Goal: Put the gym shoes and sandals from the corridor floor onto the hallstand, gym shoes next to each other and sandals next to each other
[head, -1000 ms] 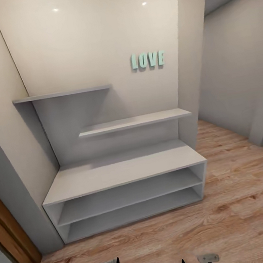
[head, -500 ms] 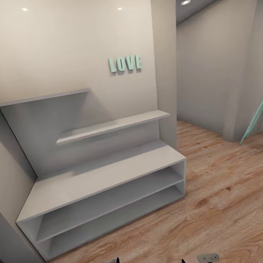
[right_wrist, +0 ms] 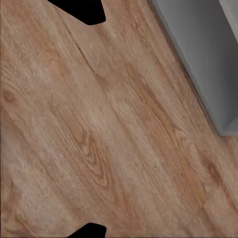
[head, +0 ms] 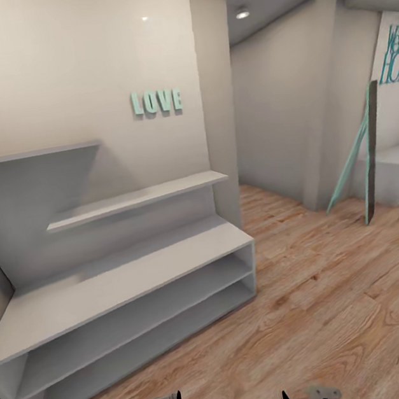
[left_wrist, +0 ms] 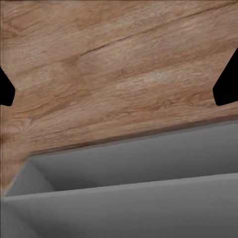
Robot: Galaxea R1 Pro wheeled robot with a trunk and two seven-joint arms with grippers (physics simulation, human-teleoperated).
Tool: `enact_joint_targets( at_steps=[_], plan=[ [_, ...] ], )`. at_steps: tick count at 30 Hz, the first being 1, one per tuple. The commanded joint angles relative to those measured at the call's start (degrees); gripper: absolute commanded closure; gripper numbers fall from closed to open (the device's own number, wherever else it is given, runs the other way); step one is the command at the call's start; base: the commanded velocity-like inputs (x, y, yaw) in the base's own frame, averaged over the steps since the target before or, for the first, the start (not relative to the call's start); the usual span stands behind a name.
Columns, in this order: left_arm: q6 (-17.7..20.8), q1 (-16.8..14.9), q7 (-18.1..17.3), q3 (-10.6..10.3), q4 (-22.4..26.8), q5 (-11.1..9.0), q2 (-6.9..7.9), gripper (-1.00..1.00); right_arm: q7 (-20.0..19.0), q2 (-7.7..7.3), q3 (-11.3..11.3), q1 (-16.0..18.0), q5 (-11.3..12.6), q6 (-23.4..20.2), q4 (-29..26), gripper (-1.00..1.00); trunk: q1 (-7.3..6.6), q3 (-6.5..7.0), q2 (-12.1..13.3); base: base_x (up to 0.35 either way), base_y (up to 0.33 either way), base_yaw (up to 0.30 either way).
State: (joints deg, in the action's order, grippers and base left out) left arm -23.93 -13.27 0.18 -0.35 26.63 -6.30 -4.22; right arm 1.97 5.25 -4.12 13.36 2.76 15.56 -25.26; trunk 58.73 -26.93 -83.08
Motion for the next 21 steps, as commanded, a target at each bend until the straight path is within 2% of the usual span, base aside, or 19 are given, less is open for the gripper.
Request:
enact_joint_targets(
  at_steps=[1,9,21],
  plan=[
    [0.0,0.0,0.0,0.0,0.0,0.0,0.0,-1.0,0.0,0.0,0.0,0.0,0.0,0.0,0.0,-1.0,0.0,0.0,0.0,0.0,0.0,-0.29],
    [0.0,0.0,0.0,0.0,0.0,0.0,0.0,-1.0,0.0,-0.04,-1.7,0.0,0.2,0.0,0.0,-1.0,0.0,0.0,0.0,0.0,0.0,-0.29],
    [0.0,0.0,0.0,0.0,0.0,0.0,0.0,-1.0,0.0,-0.06,-2.1,0.0,0.2,0.0,0.0,-1.0,0.0,0.0,0.0,0.0,0.0,-0.29]
  ],
)
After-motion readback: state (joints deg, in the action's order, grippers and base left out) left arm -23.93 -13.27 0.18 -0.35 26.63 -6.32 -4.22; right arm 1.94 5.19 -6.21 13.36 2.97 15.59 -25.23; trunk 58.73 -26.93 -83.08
